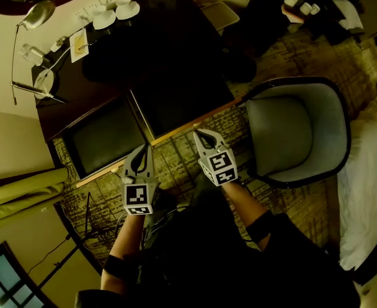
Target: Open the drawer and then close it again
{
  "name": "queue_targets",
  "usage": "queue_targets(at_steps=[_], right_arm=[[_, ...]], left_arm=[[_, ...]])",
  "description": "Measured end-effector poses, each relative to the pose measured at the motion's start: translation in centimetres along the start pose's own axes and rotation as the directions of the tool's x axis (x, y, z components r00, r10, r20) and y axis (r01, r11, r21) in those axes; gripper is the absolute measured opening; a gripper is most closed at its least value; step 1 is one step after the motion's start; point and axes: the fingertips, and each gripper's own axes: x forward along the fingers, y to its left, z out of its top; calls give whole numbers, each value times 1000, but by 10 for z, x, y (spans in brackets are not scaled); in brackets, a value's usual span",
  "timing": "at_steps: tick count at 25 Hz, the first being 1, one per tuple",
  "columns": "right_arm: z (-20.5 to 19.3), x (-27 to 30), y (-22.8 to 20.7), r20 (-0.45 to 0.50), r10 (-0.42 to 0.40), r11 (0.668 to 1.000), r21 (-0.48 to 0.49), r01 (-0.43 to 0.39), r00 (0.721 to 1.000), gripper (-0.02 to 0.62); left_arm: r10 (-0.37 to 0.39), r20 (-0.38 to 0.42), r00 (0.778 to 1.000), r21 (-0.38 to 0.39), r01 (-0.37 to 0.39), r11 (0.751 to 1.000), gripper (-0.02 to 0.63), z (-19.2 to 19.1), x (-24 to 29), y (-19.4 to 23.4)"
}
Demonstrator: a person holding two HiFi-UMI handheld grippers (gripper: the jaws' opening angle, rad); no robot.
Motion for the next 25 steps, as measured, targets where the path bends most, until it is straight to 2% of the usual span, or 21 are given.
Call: queue_targets(at_steps=[3,9,11,14,17,21,25], right_arm=[[-37,8,-31,-51,-23,1000,0,23,998,0],[-111,36,-86,-150,-46,999,-15,44,988,0],[-135,48,-101,-172,-53,999,-5,53,984,0],[-168,66,-122,-188,-72,997,11,75,980,0],[-197,84,-136,-198,-80,996,21,86,977,0],[-219,104,-144,-188,-75,997,15,79,979,0],[-214,118,-151,-128,-65,998,10,67,990,0]], left_arm=[[-34,-31,999,-14,34,999,2,-13,30,-25],[-104,-90,990,16,106,994,2,-49,89,-66],[-103,-104,989,11,105,994,2,-61,108,-76],[-78,-127,989,-38,74,997,2,-75,134,-88],[-88,-141,986,-53,81,995,2,-93,156,-101],[-95,-165,982,-75,84,994,2,-116,180,-110],[-86,-179,980,-113,66,991,2,-126,202,-113]])
